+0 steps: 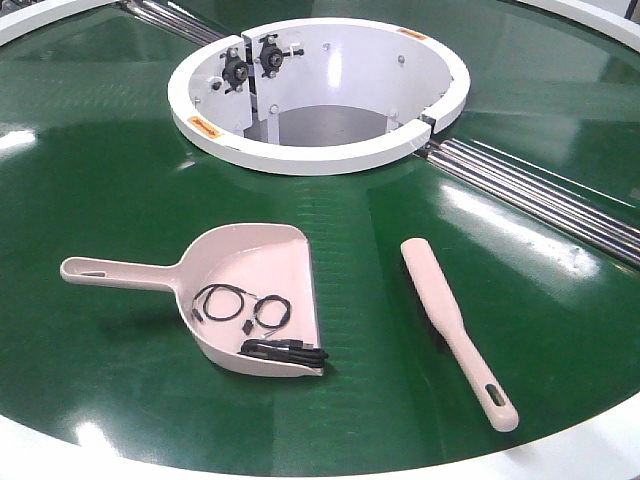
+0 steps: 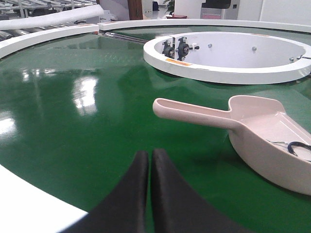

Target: Clean and inspect green conveyor with broom and dustpan

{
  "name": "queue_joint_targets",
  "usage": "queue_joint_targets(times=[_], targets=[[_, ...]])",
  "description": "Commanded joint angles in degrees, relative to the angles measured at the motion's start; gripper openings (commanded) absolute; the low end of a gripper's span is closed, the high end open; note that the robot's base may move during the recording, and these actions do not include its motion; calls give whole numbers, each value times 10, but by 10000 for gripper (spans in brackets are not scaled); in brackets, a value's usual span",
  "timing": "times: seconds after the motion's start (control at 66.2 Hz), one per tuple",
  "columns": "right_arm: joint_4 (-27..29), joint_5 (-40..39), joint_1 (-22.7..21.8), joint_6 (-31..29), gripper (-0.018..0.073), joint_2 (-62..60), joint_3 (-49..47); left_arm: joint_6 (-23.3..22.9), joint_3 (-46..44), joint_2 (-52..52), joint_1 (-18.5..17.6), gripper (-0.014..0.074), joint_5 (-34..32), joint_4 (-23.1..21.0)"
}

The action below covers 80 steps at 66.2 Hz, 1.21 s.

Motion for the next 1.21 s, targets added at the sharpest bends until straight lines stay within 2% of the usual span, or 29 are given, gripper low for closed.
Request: queue_joint_targets(times=[0.0, 0.03, 0.06, 1.192], targets=[[-6, -107, -15, 0, -3, 5, 25, -5, 9, -8, 0, -6, -39, -3], [-6, -123, -14, 0, -3, 0, 37, -5, 9, -8, 0, -6, -39, -3], [-6, -104, -14, 0, -3, -5, 34, -5, 9, -8, 0, -6, -39, -3], [-6, -111, -14, -1, -3, -4, 35, -5, 9, -8, 0, -6, -39, -3]])
